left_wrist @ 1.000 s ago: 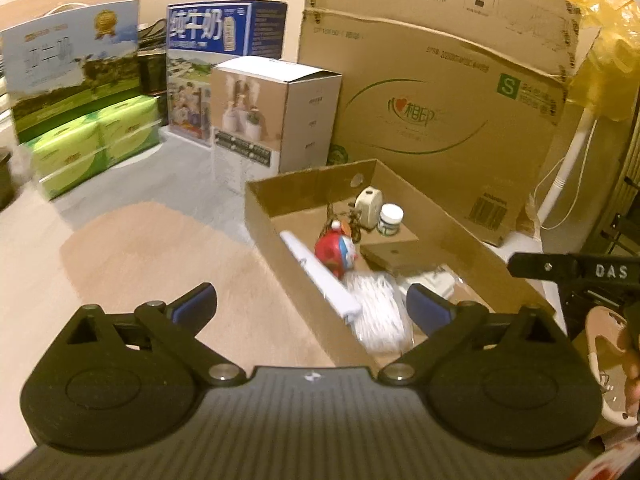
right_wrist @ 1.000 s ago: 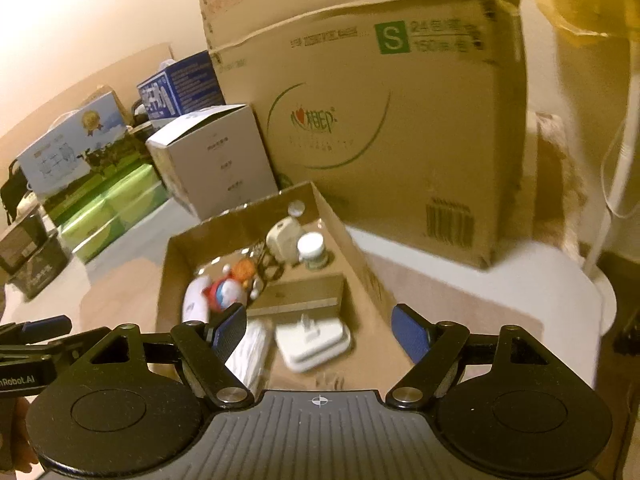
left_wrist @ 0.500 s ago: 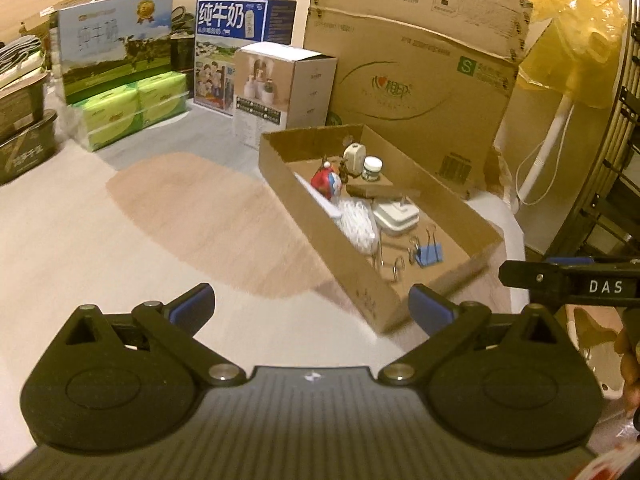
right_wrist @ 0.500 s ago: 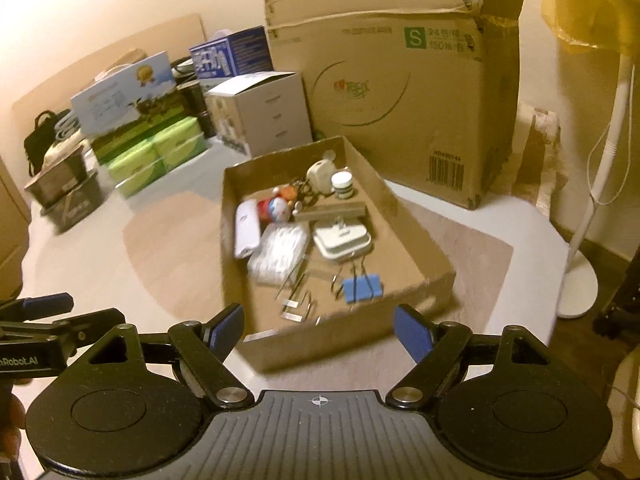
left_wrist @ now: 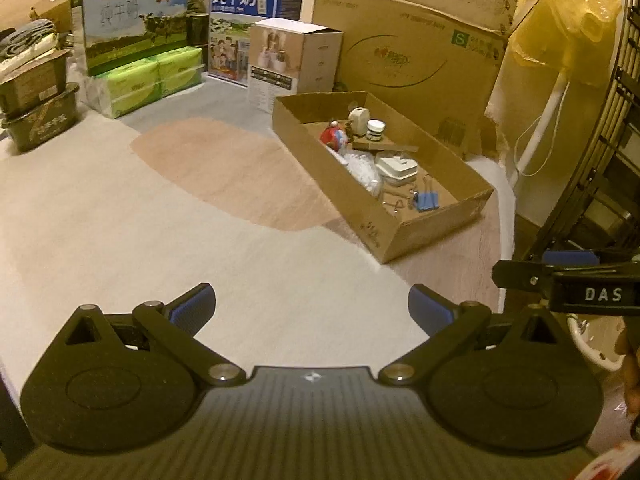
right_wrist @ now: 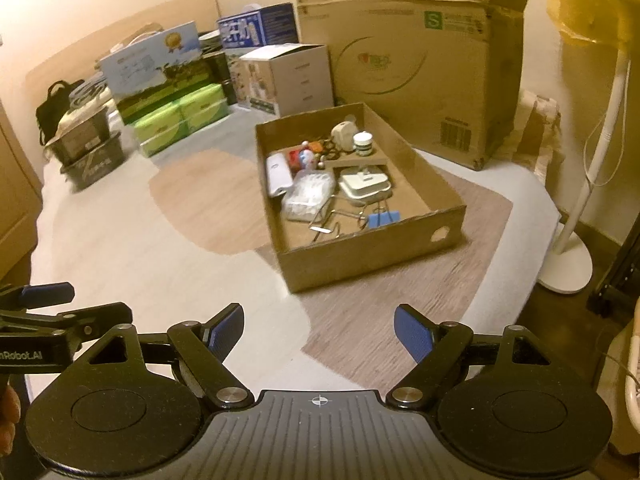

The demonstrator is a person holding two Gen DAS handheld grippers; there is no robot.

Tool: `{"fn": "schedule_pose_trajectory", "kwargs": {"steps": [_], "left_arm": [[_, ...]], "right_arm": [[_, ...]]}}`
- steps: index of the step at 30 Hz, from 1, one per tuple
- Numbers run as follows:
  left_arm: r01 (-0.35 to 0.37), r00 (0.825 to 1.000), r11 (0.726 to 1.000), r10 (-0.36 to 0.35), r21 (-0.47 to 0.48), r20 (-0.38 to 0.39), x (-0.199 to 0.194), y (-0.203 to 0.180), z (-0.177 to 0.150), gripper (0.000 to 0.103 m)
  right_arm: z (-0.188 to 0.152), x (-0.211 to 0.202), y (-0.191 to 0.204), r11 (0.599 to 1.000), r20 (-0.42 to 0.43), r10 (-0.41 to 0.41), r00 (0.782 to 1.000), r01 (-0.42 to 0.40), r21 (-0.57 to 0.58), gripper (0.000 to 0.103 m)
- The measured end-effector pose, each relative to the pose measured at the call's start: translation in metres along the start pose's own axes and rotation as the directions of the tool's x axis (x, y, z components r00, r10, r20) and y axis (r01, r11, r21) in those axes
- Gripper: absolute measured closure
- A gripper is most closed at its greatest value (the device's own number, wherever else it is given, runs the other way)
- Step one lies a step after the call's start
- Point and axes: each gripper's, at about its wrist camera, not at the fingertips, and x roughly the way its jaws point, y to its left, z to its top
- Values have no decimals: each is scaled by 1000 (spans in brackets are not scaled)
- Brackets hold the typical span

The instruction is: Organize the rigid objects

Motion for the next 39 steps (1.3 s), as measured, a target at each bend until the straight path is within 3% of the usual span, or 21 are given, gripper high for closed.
{"fn": "schedule_pose_trajectory", "kwargs": {"steps": [15,39], "left_arm": [[-55,998,998,55,10,12,-11,13,-8,1],[-52,999,998,52,20,8,-3,13,-11,1]], "right_arm": [[-11,-3,19,999,-19,-4,1000,3,-37,21],[-15,6,27,999,-35,26,999,-28,-36,21]]}}
